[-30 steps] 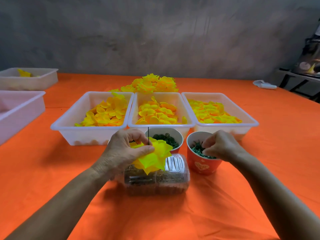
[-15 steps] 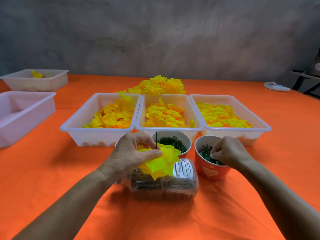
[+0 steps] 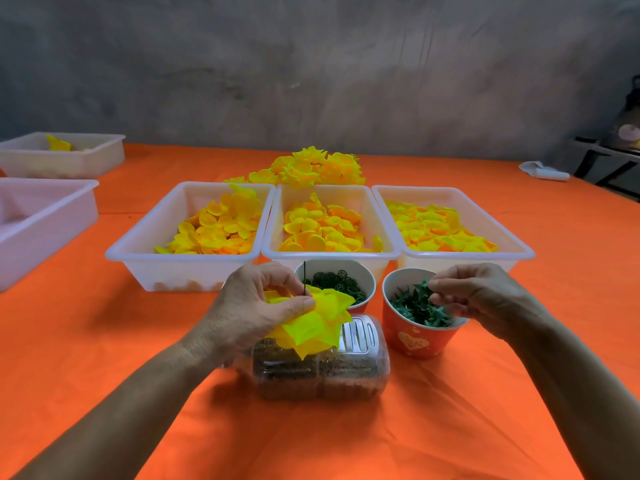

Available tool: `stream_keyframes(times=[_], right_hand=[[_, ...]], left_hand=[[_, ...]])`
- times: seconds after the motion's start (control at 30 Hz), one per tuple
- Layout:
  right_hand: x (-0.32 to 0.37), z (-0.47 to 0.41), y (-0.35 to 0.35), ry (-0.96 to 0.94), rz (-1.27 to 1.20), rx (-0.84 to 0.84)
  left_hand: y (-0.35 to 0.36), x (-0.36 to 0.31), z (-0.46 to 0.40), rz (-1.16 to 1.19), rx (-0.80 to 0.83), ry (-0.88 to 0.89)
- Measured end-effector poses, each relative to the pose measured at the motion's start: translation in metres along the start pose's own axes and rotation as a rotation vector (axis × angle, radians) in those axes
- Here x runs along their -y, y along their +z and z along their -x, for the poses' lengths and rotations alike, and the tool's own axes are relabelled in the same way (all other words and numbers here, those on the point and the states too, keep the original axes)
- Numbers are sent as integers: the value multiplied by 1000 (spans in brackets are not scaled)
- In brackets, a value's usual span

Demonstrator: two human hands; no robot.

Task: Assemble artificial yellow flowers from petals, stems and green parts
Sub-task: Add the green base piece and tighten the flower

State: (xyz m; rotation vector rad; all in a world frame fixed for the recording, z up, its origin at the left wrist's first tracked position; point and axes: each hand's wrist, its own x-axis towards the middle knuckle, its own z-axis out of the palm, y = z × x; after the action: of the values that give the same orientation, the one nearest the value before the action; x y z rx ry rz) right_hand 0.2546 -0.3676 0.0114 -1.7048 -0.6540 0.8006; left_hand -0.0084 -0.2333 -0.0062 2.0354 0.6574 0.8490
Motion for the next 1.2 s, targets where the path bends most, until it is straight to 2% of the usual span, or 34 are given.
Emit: stream_keyframes(times=[0.13,0.27,0.5,0.73,0.83,0.97,1.1,1.2], right_hand=[[7,7,8,-65,-117,-2],[24,22,29,-151,-272,145],[46,37,75,-166,-313,399],[58,40,93,-196,-355,449],[60,40,96,-201,-356,463],[64,40,101,-214,-345,486],[67,41,107,-207,-309,522],[68,41,110,-203,-275,528]], left_hand=[[-1,-4,1,-8,17,0],[-3,-7,2,-5,22,-31],[-7,-9,4,67,10,-78],[-9,-16,4,7,1,-51],[-17,-25,3,133,-17,-19],[-24,-38,-2,278,-128,-6],[-24,-50,-7,381,-157,-41],[-23,-51,-9,436,-165,-129]])
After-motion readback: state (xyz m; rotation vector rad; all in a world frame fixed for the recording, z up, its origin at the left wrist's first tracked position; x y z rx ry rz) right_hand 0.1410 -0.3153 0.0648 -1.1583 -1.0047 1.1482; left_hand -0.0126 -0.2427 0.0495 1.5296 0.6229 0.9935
